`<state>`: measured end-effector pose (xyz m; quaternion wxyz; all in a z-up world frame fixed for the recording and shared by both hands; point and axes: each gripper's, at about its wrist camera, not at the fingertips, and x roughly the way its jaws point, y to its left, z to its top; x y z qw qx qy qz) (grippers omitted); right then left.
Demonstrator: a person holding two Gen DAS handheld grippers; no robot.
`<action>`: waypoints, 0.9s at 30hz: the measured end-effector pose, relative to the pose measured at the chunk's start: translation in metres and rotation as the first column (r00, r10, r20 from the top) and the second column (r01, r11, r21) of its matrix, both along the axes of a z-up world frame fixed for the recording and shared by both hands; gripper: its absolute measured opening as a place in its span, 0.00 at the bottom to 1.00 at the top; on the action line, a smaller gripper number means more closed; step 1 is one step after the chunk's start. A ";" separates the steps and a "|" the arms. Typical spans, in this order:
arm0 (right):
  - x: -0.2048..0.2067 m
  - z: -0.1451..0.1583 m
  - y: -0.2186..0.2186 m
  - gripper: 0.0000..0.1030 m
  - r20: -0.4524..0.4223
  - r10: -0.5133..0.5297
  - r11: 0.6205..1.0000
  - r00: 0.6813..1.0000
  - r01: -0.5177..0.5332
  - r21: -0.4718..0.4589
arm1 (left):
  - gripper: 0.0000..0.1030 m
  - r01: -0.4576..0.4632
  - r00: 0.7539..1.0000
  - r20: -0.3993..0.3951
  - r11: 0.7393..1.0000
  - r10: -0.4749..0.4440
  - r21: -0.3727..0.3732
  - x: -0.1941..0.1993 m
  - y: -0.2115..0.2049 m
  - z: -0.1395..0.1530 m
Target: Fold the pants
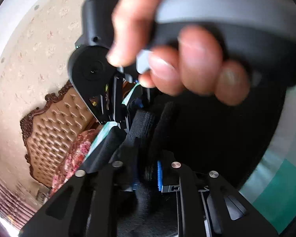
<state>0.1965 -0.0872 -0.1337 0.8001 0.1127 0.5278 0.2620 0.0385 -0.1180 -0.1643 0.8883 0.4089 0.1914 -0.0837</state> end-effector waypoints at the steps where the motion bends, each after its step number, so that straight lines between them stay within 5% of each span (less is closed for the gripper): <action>1: -0.001 0.000 0.000 0.24 0.011 -0.003 1.000 1.000 0.004 -0.018 | 0.26 0.003 1.000 -0.024 0.999 -0.004 -0.041 -0.001 0.004 0.008; 5: -0.007 0.002 0.004 0.40 0.060 -0.013 0.995 0.998 0.019 -0.100 | 0.37 -0.012 0.996 -0.087 0.976 -0.007 -0.218 -0.018 0.031 0.040; 7: -0.013 0.011 0.002 0.47 0.100 -0.030 0.987 0.995 0.046 -0.156 | 0.39 -0.045 0.994 -0.109 0.939 0.008 -0.340 -0.034 0.059 0.061; 12: -0.040 0.054 -0.019 0.61 0.264 -0.153 0.958 0.952 0.209 -0.199 | 0.39 -0.209 0.978 -0.104 0.813 0.182 -0.544 -0.065 0.167 0.101; 15: -0.064 0.074 -0.006 0.62 0.302 -0.132 0.973 0.944 0.181 -0.141 | 0.17 -0.336 0.942 -0.211 0.708 0.262 -0.622 -0.056 0.220 0.097; 18: -0.087 0.077 0.030 0.71 0.362 -0.065 0.977 0.930 0.133 -0.166 | 0.16 -0.365 0.931 -0.262 0.623 0.255 -0.691 -0.047 0.250 0.096; 21: -0.097 0.055 0.064 0.72 0.380 -0.010 0.960 0.925 0.115 -0.256 | 0.15 -0.371 0.927 -0.312 0.609 0.206 -0.701 -0.029 0.262 0.087; 22: -0.098 0.049 0.072 0.72 0.366 0.008 0.956 0.931 0.099 -0.274 | 0.15 -0.421 0.900 -0.396 0.605 0.183 -0.676 -0.021 0.258 0.067; 23: -0.097 0.037 0.079 0.71 0.356 0.028 0.945 0.934 0.091 -0.313 | 0.15 -0.461 0.876 -0.441 0.607 0.195 -0.647 -0.014 0.261 0.052; 27: -0.097 0.001 0.084 0.70 0.370 0.025 0.901 0.929 0.139 -0.410 | 0.15 -0.453 0.878 -0.433 0.645 0.204 -0.615 -0.025 0.254 0.048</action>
